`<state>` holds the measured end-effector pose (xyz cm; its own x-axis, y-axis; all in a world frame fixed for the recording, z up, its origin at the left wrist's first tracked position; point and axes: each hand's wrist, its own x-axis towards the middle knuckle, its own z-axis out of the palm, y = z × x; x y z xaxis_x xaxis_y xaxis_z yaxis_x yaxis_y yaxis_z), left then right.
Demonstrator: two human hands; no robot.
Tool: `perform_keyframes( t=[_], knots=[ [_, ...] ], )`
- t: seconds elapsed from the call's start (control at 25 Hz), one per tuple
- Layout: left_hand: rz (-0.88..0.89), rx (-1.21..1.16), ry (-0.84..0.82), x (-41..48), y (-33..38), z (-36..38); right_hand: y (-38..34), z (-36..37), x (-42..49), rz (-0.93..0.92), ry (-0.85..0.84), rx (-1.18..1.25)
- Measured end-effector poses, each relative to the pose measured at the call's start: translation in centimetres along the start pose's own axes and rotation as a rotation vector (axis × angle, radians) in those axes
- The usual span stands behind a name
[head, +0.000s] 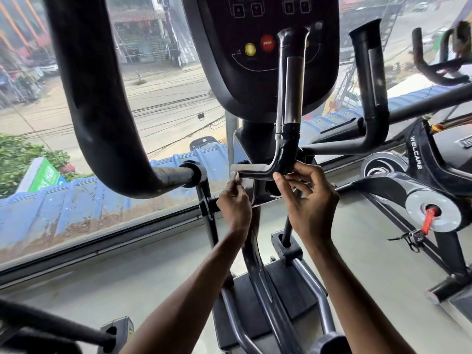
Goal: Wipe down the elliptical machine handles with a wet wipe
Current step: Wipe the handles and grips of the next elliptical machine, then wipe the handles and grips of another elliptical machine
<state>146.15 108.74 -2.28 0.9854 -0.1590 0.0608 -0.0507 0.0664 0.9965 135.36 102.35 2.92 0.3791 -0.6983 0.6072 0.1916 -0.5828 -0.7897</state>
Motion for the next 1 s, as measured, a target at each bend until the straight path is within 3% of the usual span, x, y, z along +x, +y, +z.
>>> perform_keyframes(
  t=[0.12,0.36,0.48,0.64,1.0],
  knots=[
    [0.094,0.038,-0.151,-3.1,-0.2,-2.1,1.3,-0.9,-0.8,0.120,-0.021,0.092],
    [-0.093,0.111,-0.446,-6.5,-2.3,-3.0,6.3,-5.9,-6.0,0.423,-0.432,-0.171],
    [-0.179,0.189,-0.613,-8.7,-3.1,-2.6,7.6,-8.7,-9.9,0.498,-0.498,-0.273],
    [-0.296,0.288,-0.788,-11.5,-6.2,-2.2,7.6,-12.3,-15.0,0.669,-0.308,-0.369],
    [-0.454,0.396,-1.306,-25.2,-10.5,1.0,0.3,-22.3,-31.4,0.991,0.561,-0.492]
  ],
)
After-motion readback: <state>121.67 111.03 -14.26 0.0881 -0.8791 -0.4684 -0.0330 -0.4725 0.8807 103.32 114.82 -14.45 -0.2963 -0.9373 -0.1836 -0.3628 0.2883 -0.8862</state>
